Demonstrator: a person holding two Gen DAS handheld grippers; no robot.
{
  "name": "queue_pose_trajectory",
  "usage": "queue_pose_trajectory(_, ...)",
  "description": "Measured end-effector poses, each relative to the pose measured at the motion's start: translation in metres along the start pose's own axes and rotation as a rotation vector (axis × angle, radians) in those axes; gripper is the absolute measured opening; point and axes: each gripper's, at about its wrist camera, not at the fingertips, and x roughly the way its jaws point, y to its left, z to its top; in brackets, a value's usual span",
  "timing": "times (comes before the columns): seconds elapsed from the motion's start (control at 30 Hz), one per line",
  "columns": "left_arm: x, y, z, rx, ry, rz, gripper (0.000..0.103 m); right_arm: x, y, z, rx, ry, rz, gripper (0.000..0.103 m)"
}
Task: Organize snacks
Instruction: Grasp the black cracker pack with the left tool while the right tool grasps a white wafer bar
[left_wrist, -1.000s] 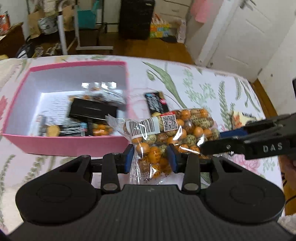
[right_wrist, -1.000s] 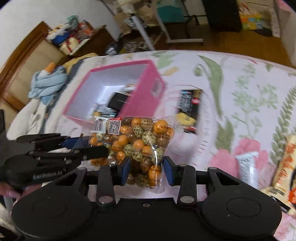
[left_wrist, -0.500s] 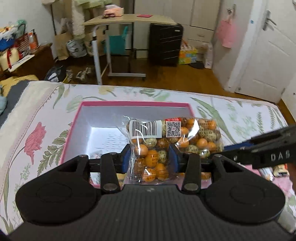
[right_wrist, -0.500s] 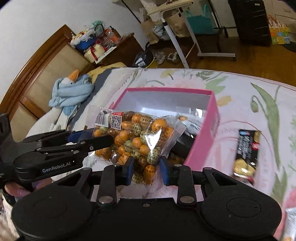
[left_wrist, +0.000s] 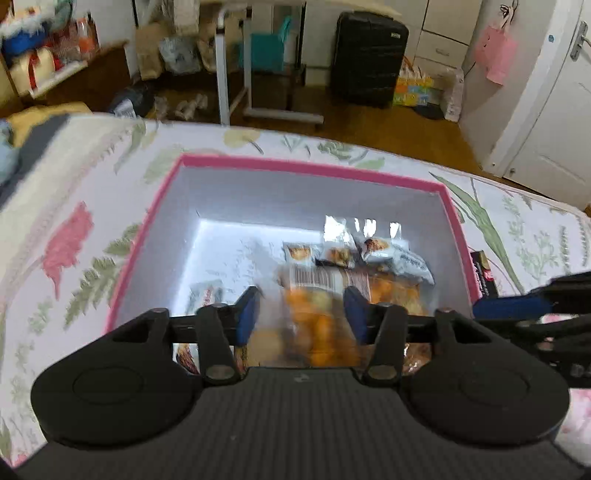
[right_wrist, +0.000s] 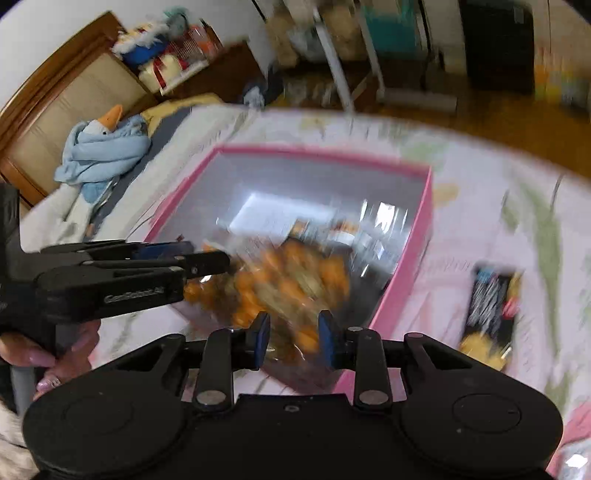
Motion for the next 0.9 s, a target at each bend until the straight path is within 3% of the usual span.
queue_pose_trajectory(0.17,-0.009,-0.008,0.000,0.006,-0.021,-0.020,0.048,-0.047,-0.014,-0.003,-0.035,-0.049,0.022,0.036)
queue_pose_trajectory(0.3,-0.030,-0.031,-0.005,0.067,-0.073,-0.019,0.048,-0.093,-0.040,-0.021,-0.048,-0.055,-0.020,0.037)
queue_pose_trajectory(0.53,-0.065,-0.090,-0.006,0.169,-0.107,-0.145,0.048,-0.145,-0.071,-0.064,-0.039,-0.094,-0.110,0.042)
queue_pose_trajectory(0.73,-0.063,-0.147,-0.009,0.220,-0.062,-0.289,0.048,-0.162,-0.097,-0.097,-0.020,-0.115,-0.156,0.049)
queue_pose_trajectory(0.9,-0.028,-0.192,-0.017,0.233,0.025,-0.313,0.050,-0.144,-0.116,-0.126,-0.030,-0.039,-0.232,0.049)
